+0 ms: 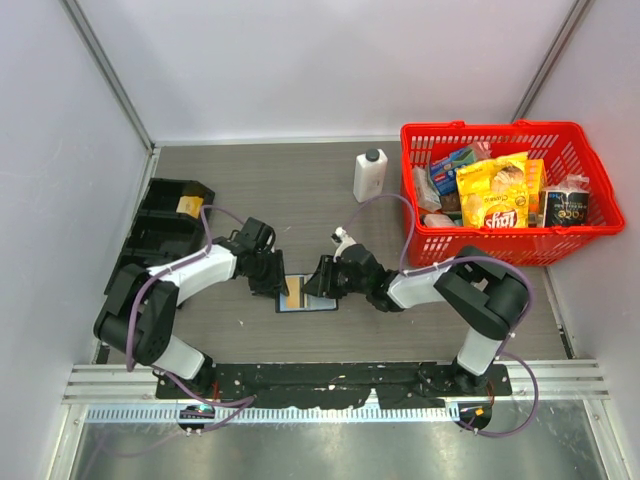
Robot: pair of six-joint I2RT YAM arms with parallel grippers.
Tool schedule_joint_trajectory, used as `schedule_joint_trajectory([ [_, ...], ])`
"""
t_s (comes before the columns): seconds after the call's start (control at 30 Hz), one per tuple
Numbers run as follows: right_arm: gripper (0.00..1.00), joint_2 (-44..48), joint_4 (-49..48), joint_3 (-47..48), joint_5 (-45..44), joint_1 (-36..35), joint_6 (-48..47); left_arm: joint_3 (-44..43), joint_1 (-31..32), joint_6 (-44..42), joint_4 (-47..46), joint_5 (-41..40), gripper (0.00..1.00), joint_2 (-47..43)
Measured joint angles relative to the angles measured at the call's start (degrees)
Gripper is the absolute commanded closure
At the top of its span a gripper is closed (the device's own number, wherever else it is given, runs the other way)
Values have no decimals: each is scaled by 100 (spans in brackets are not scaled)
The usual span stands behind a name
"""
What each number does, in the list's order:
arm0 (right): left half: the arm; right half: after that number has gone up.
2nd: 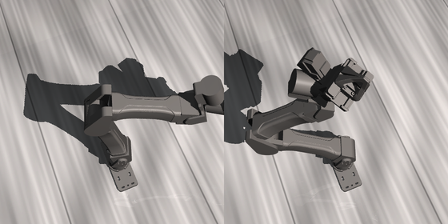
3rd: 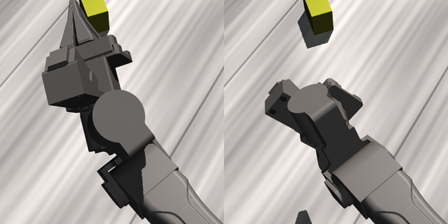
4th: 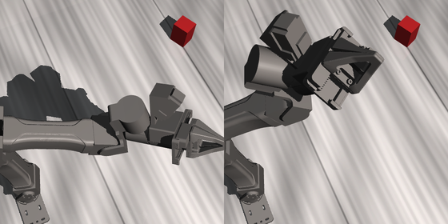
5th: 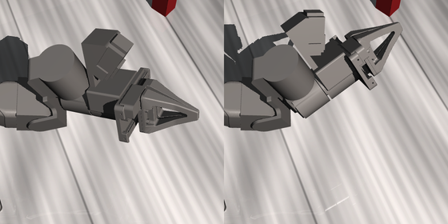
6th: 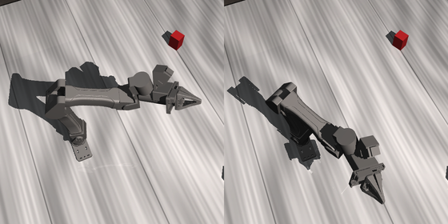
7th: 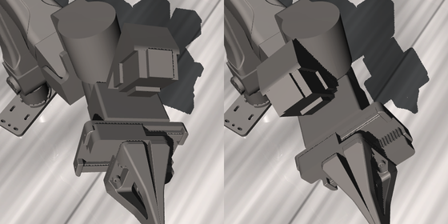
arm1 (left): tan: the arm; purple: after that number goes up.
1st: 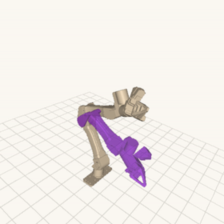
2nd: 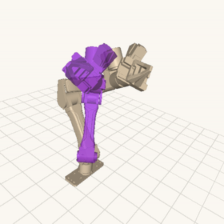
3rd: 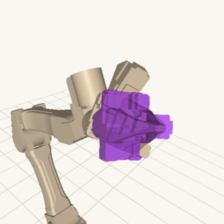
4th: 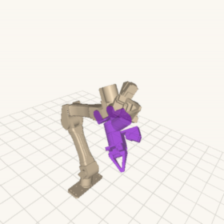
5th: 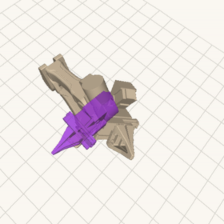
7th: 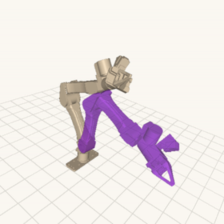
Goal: Take the credit cards out of the card holder
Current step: Remove the credit card from the card holder.
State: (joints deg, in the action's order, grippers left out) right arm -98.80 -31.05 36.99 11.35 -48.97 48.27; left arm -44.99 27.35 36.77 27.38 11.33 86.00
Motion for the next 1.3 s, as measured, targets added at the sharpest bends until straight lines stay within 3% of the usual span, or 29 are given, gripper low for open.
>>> schedule_joint_trajectory([
  [0.67, 65, -345, -404, 20, 612, 111, 299, 79, -35, -129, -98, 313, 84, 120],
  [1.0, 77, -358, -839, -13, 920, 273, 348, 94, -70, -127, -103, 391, 89, 160],
  [1.3, 76, -723, -1091, -33, 1281, 393, 374, 98, -74, -129, -111, 413, 89, 166],
])
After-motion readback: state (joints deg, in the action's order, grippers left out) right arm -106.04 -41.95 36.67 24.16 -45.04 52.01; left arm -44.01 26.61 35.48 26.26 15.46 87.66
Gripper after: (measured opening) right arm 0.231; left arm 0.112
